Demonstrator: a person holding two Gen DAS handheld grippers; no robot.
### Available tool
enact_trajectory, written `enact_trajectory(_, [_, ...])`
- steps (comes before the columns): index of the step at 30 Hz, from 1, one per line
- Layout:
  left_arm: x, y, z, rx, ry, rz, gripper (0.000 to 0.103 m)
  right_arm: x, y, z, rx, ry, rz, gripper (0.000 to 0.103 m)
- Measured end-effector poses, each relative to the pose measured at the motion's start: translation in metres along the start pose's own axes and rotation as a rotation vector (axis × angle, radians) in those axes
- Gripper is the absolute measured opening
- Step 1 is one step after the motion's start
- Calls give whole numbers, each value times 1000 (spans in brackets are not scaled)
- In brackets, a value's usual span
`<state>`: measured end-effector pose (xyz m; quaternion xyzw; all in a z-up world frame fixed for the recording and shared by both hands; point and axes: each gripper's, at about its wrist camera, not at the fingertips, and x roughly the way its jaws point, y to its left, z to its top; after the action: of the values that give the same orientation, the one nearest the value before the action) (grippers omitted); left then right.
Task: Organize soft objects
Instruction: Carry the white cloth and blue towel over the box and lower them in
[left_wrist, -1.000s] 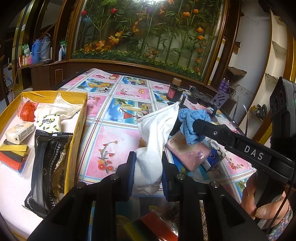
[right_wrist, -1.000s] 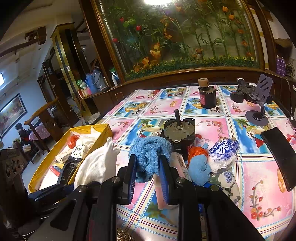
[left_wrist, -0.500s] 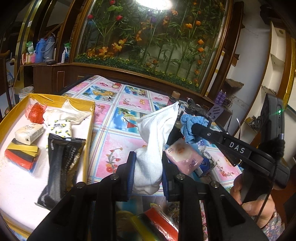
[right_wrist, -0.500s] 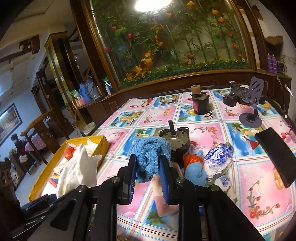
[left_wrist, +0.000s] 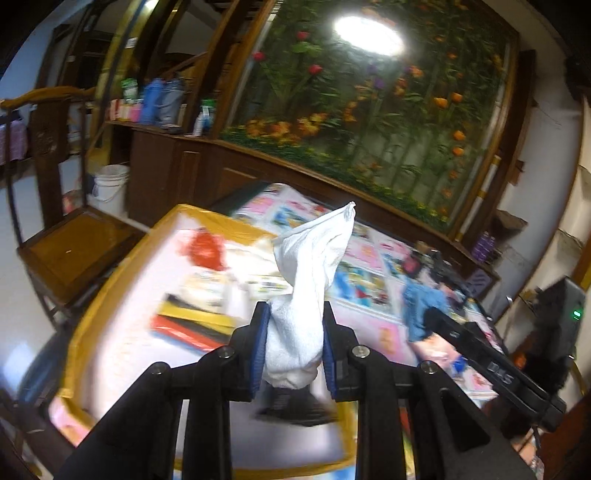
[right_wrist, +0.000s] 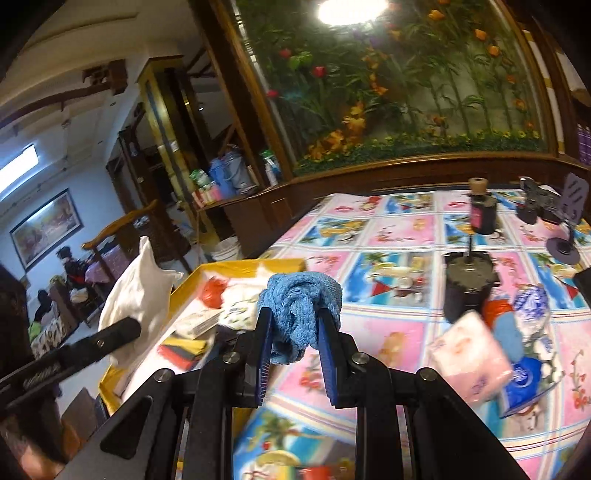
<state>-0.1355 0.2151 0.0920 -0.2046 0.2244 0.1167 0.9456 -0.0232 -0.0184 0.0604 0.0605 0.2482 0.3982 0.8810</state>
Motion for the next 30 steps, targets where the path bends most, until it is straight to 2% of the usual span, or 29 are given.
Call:
enact_trajectory(3, [1,32,-1,-36,15,62,24,13,26,-7,-35,41,59,26])
enact_trajectory(9, [9,68,-11,-60,75,144,24,38,77,-25,-104,119,155,26])
enact_trajectory(12, [12,77,-17,-74,97,162,24,56,97,-35,-133,180,201,26])
enact_trajectory(15, [14,81,-20,-77,104,165,24,73,116,-44,-181,230,206,26])
enact_trajectory(20, [15,78,-22,-64,99,177,24,88,128,-59,-229,301,234,27])
enact_trajectory(26, [17,73,-24,-35,104,191,25,94,120,-62,-224,329,230,30])
enact_trajectory(30, [21,67,-24,-14,120,193,31,96,117,-61,-226,342,233,32])
